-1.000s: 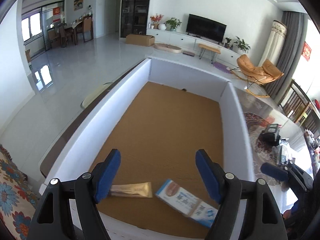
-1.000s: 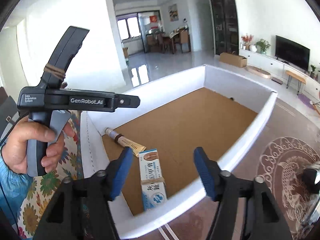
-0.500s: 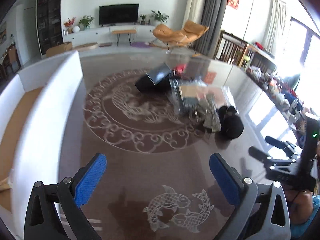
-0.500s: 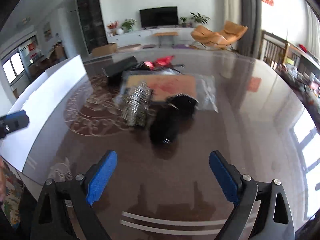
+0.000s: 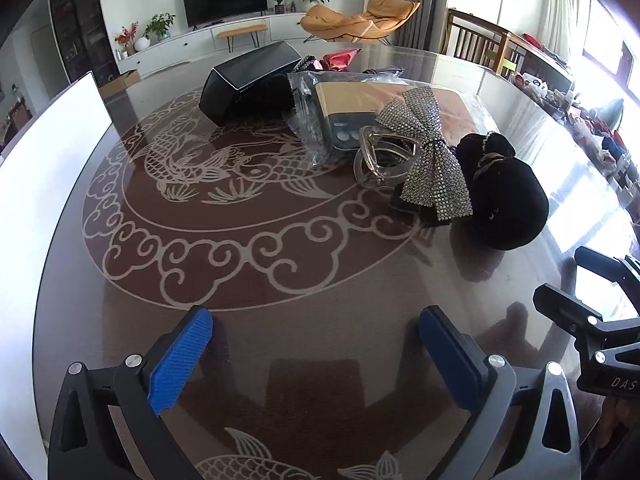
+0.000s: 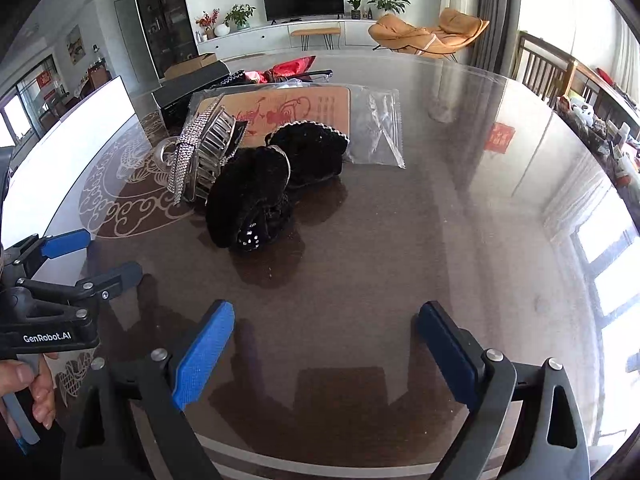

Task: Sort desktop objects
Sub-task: 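Move both tools back over the table toward the black velvet pouches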

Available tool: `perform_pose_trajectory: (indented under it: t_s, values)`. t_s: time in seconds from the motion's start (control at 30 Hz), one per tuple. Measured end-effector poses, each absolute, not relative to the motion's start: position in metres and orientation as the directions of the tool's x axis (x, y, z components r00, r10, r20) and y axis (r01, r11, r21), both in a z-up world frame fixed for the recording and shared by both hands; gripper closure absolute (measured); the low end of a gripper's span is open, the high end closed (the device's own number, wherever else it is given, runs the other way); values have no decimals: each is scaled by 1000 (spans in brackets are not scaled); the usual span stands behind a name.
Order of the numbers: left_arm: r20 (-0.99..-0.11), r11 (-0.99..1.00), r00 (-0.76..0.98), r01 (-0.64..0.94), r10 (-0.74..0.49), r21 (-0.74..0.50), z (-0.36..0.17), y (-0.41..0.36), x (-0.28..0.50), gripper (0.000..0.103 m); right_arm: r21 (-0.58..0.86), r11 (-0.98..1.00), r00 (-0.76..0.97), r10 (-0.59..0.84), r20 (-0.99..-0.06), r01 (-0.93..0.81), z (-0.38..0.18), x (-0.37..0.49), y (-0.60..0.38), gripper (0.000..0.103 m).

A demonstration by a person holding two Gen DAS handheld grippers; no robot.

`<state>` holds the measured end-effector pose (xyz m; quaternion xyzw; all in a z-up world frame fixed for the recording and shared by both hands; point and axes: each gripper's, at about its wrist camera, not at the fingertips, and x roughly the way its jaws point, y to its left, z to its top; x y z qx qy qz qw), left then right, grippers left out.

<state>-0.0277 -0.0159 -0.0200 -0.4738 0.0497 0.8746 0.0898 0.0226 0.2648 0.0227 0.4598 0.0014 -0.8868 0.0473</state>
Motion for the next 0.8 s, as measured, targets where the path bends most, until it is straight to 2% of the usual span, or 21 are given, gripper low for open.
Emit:
perform_pose_trajectory:
  t_s: [0.17,0.47,0.7,0.8]
  values:
    - [-832,-981,-545,-196,107,2,-18,-16,-31,0,-13,-994,-571,-52,-819,109,17,26,256,0]
    - [-830,-981,-546,-196,108,1,-19,-15,-33,0,-11,-993,-557,-55,-829,116,17,20,251,0]
    - [-830,-989,-550,-150,89,-6,-18,-23,-35,0,-12,-976,-536,-108,-837,217,18,-8,233,0]
    - [-830,-988,-550,-156,90,-4,-17,-22,-35,0,-12,-982,-532,-92,-842,188,18,-23,239,0]
